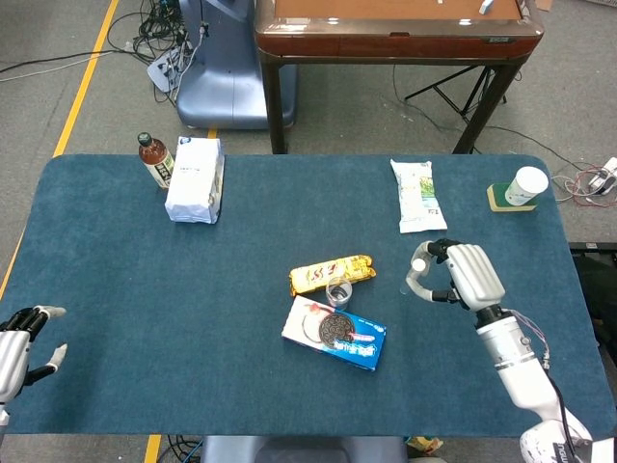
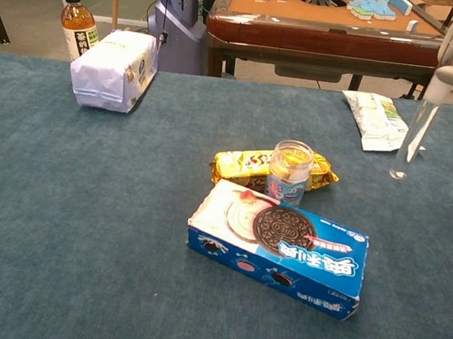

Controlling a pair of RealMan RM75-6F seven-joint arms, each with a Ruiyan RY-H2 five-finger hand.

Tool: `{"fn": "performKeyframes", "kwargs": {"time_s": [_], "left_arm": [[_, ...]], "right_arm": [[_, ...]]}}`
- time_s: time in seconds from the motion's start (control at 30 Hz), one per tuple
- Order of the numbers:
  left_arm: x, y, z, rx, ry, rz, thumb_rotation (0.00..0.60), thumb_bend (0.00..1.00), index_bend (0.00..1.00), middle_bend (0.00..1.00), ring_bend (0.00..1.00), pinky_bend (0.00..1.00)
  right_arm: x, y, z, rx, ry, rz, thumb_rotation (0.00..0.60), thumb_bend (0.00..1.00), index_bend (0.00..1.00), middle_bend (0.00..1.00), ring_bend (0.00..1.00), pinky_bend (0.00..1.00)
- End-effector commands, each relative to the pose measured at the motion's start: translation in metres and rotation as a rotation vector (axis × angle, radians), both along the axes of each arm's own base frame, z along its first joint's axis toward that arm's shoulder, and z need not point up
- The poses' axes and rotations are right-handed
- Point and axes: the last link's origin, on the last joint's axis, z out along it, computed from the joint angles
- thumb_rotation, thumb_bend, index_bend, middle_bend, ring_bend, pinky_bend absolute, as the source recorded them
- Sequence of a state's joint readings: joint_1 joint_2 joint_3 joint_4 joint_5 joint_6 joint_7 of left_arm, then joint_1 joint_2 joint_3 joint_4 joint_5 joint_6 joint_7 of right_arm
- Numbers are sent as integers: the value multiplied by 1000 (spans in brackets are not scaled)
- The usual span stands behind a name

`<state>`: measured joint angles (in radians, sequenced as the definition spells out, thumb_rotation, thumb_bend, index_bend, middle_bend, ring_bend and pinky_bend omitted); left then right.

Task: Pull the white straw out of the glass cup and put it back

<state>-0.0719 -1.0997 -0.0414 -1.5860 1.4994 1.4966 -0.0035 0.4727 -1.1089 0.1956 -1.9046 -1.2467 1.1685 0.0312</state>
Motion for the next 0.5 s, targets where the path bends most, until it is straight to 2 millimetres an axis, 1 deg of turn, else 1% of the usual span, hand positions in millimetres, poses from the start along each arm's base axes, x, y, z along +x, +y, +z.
{"fn": "performKeyframes", "kwargs": {"time_s": [0.03,0.13,0.3,0.4,0.5], "left_arm": [[0,0,0,-1,-1,-1,600,339,297,314,243,399],[0,0,0,0,-4,0,600,339,297,314,243,399],[-1,0,1,0,-4,2,600,339,297,314,243,399],[0,0,1,0,-8,2,600,339,297,314,243,398],[0,0,1,1,-7,0,600,339,297,314,243,399]], "right_arm": [[-5,1,-1,17,1,-19,600,548,722,626,429,450],[-8,0,-5,29,-71,-25,600,549,725,628,432,450],[-7,1,-8,66,-295,35,600,549,726,634,438,450],[-8,3,-7,85,-392,81,600,549,726,635,440,450],[-11,3,-6,81,-375,104,600,550,726,640,447,451]]}}
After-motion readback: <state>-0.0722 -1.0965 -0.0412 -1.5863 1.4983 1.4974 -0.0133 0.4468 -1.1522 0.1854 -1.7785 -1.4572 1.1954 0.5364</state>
